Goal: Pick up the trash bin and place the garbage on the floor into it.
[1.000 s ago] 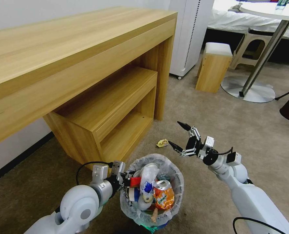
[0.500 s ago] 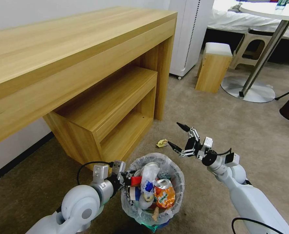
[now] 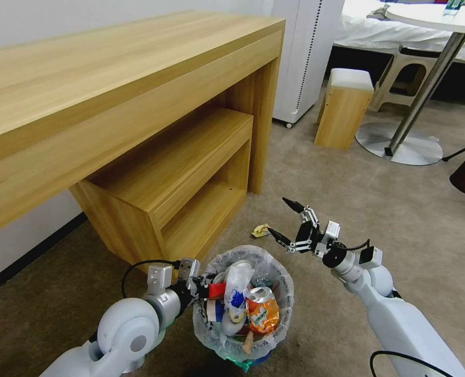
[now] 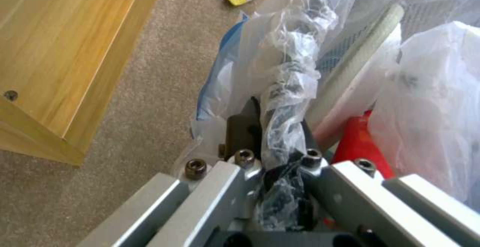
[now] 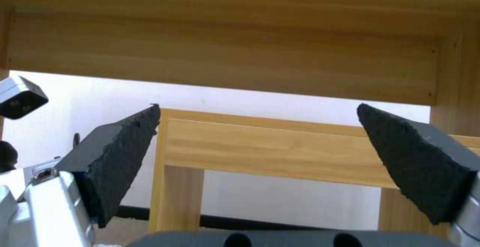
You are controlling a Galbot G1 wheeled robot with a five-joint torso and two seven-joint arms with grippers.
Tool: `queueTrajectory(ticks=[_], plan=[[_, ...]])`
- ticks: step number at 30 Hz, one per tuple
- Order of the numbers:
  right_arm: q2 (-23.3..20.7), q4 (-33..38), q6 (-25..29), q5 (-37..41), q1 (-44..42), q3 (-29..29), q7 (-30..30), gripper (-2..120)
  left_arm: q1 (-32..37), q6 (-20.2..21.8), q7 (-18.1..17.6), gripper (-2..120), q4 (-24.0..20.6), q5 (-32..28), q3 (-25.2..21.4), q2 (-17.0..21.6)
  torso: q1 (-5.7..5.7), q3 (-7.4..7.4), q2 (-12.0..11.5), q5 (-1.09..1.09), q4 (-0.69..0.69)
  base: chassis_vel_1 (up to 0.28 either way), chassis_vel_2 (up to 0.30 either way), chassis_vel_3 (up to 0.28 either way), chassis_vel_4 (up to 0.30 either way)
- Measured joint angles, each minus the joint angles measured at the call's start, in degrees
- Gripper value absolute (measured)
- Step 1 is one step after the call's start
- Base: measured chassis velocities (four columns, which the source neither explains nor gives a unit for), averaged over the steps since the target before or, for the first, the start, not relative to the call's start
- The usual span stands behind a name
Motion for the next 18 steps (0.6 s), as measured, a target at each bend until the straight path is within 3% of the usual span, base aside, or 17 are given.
queueTrajectory(ticks=[18], plan=[[-0.2,0.0,0.0,0.0,0.0,0.2,0.1,100,0.0,0.0,0.2,0,0.0,0.1,0.0,-0.1,0.00,0.00,0.0,0.00,0.00,0.000,0.000,0.000,0.000]])
